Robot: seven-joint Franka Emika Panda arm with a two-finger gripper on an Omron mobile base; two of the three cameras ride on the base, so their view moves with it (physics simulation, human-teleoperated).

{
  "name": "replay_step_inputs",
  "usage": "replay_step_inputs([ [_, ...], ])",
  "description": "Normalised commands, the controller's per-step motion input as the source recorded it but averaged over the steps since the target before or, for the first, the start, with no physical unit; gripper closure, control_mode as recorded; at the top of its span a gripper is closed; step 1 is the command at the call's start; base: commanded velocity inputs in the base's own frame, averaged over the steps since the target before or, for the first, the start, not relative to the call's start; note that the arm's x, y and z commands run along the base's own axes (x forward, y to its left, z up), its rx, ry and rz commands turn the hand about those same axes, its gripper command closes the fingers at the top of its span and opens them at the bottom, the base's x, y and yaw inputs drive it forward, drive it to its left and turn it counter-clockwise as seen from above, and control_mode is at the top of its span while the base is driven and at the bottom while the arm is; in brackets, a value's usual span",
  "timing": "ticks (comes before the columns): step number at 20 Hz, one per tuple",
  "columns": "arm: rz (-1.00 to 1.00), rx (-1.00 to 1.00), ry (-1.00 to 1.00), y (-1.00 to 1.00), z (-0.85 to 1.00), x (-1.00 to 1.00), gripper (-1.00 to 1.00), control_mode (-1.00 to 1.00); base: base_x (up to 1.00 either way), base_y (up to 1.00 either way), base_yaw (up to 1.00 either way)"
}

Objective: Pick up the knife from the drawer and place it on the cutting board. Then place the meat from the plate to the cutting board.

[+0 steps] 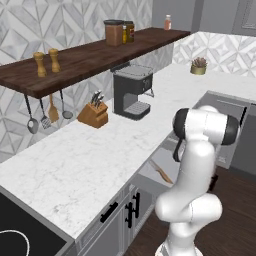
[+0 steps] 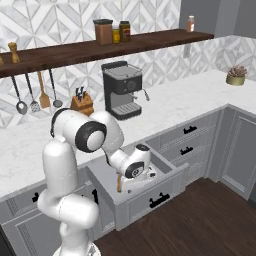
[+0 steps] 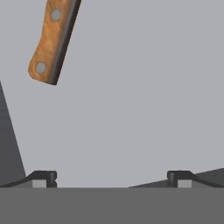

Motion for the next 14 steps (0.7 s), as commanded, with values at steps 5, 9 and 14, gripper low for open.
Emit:
replay_step_inputs([
  [5, 0.0, 0.01, -0.07, -0.2, 0.0, -0.51, -1.0, -1.0, 0.0, 0.0, 0.0],
  [9, -0.05, 0.0, -0.08, 0.0, 0.12, -0.14, -1.0, -1.0, 0.0, 0.0, 0.0],
  [14, -0.11, -0.05, -0.09, 0.0, 0.38, 0.05, -1.0, -1.0, 0.0, 0.0, 0.0],
])
